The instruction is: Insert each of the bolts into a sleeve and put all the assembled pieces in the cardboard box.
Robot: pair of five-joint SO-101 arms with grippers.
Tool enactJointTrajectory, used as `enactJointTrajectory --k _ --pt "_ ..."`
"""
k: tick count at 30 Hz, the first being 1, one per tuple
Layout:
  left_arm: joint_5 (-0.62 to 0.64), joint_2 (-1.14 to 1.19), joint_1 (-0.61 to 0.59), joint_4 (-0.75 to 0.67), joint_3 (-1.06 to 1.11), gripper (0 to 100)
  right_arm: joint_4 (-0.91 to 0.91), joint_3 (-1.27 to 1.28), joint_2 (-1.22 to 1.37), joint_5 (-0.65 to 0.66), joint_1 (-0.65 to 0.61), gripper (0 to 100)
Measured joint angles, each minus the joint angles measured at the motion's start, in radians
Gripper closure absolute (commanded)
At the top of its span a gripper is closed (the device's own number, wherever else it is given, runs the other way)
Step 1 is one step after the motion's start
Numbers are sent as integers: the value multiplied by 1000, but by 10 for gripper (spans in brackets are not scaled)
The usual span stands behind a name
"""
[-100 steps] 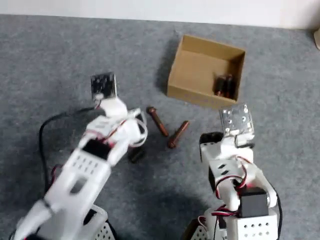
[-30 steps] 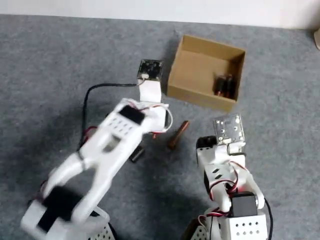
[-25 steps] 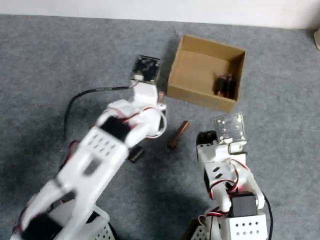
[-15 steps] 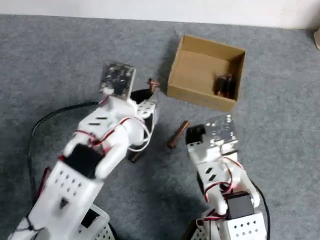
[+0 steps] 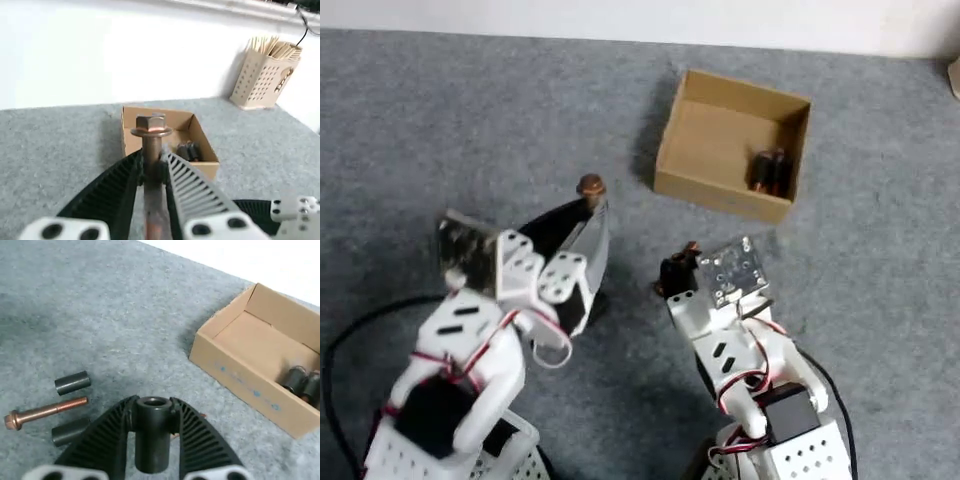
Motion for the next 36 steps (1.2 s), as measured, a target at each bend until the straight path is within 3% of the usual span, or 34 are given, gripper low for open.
enactJointTrajectory --k 5,14,22,36 --pt "41 -164 0 -115 201 995 -17 0 -35 0 -31 995" --pt "178 -292 20 -525 465 994 -11 86 -293 0 -106 995" --pt "218 -338 184 -554 465 994 -11 101 -307 0 -106 995" --pt "218 -338 178 -560 562 994 64 101 -307 0 -112 995"
